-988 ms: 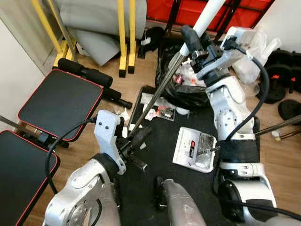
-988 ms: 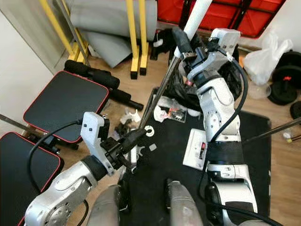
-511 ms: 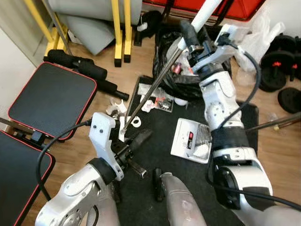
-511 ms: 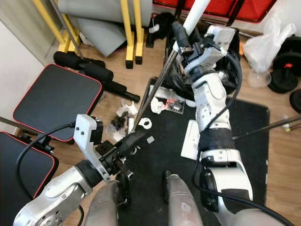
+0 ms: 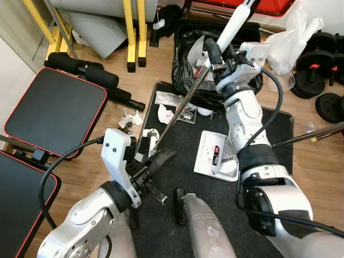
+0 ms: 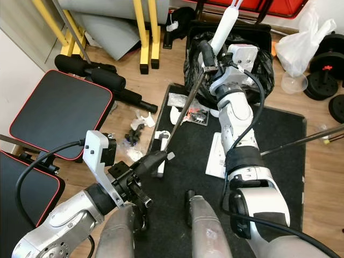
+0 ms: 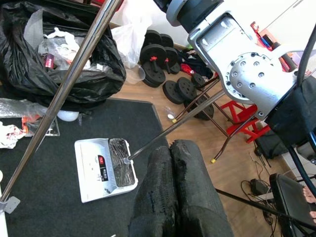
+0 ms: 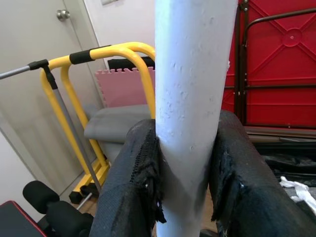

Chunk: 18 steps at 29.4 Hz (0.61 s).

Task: Sweep floor

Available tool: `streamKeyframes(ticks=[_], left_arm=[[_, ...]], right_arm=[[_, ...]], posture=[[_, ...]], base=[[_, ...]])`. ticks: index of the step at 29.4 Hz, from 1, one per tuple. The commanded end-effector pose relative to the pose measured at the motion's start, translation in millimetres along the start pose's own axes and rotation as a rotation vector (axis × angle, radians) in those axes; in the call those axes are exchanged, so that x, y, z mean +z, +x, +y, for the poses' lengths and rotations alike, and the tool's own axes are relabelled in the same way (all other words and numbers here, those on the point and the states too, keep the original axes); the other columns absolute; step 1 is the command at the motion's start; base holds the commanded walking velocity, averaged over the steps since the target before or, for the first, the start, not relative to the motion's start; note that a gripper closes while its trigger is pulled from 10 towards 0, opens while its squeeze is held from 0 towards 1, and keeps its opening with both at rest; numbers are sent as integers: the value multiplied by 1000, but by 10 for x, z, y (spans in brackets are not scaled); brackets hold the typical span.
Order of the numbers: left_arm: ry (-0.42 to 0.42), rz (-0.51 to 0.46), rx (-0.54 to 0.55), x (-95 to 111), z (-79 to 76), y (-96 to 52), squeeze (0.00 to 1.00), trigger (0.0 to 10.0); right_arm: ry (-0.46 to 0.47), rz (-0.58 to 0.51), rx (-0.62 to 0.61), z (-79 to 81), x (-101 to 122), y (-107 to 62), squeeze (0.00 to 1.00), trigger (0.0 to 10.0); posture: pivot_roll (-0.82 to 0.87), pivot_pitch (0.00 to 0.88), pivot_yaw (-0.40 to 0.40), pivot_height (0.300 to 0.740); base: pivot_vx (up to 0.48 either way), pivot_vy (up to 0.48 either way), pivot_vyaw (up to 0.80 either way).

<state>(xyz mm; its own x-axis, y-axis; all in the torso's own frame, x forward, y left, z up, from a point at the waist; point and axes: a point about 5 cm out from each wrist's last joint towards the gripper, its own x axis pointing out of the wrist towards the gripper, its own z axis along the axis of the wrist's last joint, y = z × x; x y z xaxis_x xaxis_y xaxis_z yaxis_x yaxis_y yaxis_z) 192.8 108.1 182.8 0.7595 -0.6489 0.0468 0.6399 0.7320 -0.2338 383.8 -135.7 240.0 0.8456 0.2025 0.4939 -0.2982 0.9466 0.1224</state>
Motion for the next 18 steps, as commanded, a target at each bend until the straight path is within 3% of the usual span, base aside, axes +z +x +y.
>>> streamKeyframes(ticks=[1,11,18], left_arm=[[-21,19,-10,-32,-29,-24,0,10000],[-23,17,-14,-30,9,12,0,10000],[-21,15,-15,-33,34,43,0,10000]], right_arm=[[-78,32,2,-62,-41,-47,0,10000],[-162,-91,57,2,309,38,0,10000],[-170,-117,100,44,373,83,0,10000]], posture=[[-146,432,-152,740],[-162,421,-142,740],[-165,413,-142,740]], base=[[0,0,0],[0,0,0],[0,0,0]])
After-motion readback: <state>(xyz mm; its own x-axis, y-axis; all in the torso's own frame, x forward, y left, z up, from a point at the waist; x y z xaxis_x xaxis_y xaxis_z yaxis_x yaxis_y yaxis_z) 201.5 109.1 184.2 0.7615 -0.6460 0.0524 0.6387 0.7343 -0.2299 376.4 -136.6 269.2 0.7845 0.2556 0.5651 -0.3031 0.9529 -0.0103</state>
